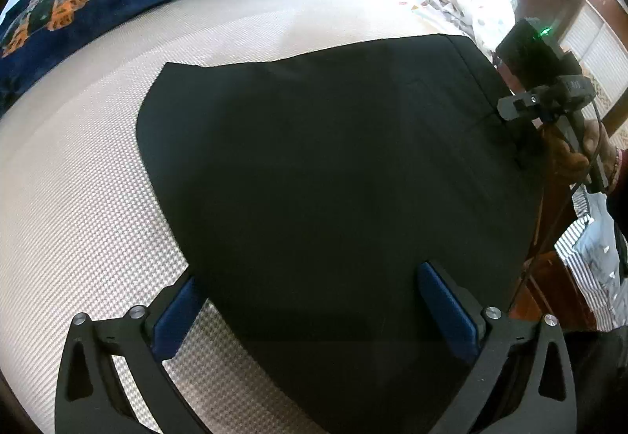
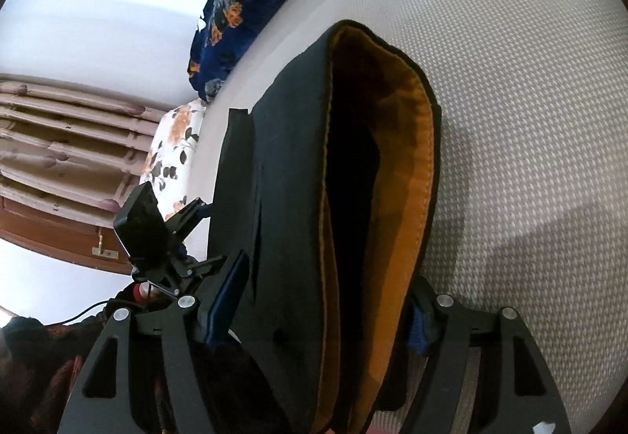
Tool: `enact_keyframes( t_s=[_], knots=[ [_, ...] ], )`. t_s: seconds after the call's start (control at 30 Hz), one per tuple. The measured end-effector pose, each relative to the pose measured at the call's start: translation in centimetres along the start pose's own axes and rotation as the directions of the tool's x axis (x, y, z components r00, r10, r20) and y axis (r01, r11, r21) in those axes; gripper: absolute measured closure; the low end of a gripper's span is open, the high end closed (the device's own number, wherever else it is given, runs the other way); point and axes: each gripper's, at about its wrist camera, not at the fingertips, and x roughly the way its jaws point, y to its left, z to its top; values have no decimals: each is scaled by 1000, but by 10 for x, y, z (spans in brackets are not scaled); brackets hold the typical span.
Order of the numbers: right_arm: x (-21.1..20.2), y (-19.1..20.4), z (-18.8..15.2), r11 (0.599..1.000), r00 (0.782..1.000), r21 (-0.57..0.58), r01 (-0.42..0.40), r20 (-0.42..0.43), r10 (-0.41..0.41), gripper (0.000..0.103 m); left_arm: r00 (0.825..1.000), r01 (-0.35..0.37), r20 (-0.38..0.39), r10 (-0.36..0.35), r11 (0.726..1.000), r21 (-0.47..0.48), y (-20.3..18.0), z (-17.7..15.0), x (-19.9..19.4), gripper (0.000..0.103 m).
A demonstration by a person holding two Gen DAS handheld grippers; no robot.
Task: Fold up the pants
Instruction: 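Grasp the bundle edge with the left gripper while the right gripper keeps holding, then lift the folded bundle with both grippers and carry it toward the dog-print pillow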
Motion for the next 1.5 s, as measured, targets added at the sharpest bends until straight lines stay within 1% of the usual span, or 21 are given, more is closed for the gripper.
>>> enact_keyframes(
  t_s=[0.27,0.4,0.43,0.47,0.5,0.53,0.57,0.63,0.77,0.87,0.97,1.0,1.1,1.13,1.2,1.27,1.3,1.33,1.37,1.4,1.5],
  knots=[
    [8,5,5,1000,1000,-25,-18,-9,18,35,999,-18,-45,18,1000,6,-2,7,3,0],
    [6,6,-2,998,1000,-57,5,17,-4,37,997,69,15,-70,997,17,4,7,0,0],
    [6,7,-5,998,999,-61,19,29,-17,42,995,97,30,-97,995,6,7,6,-1,1],
    [4,5,-8,998,998,-48,36,46,-34,53,990,132,42,-131,991,-10,10,6,-2,6],
    [4,3,-10,999,998,-30,45,51,-43,59,987,151,48,-150,988,-21,13,6,-4,24],
    [2,0,-13,999,997,-7,43,62,-43,63,987,153,48,-151,988,-30,17,8,-5,38],
    [1,-2,-16,999,996,8,37,76,-38,64,988,152,43,-150,987,-45,22,9,-6,59],
    [0,-2,-23,999,995,32,29,95,-32,66,977,210,44,-207,973,-95,33,10,-7,70],
    [0,-4,-38,996,992,83,-20,122,10,69,959,281,25,-281,945,-168,45,11,-4,70],
    [1,-8,-46,994,992,100,-41,127,28,69,960,279,25,-280,937,-208,51,14,-6,56],
    [1,-8,-47,995,992,95,-39,125,27,69,969,246,11,-248,951,-187,48,22,-10,28],
    [2,-7,-47,994,992,98,-40,125,28,69,974,225,10,-227,958,-180,49,22,-11,22],
    [2,-7,-51,994,993,98,-38,116,26,69,968,247,2,-251,953,-176,53,20,-12,21],
    [2,-7,-50,994,993,100,-39,114,27,69,957,284,-1,-290,941,-183,54,20,-11,21],
    [3,-7,-49,995,993,97,-38,113,27,69,910,404,-4,-414,891,-208,58,18,-5,21],
    [4,-7,-48,995,993,95,-37,115,26,69,871,480,19,-491,842,-244,57,22,4,21],
    [5,-5,-47,995,993,92,-35,118,24,69,850,514,32,-525,816,-267,56,23,9,28],
    [6,-3,-47,996,992,88,-30,121,19,69,840,529,38,-542,801,-281,54,25,14,43],
    [6,-2,-48,996,992,84,-25,127,14,69,863,489,18,-504,827,-276,50,25,21,83],
    [6,1,-49,997,991,79,-16,136,5,69,896,436,28,-443,865,-248,44,24,21,84],
    [5,7,-56,997,985,75,-17,173,3,73,918,395,73,-389,895,-209,35,20,11,84]
  ],
)
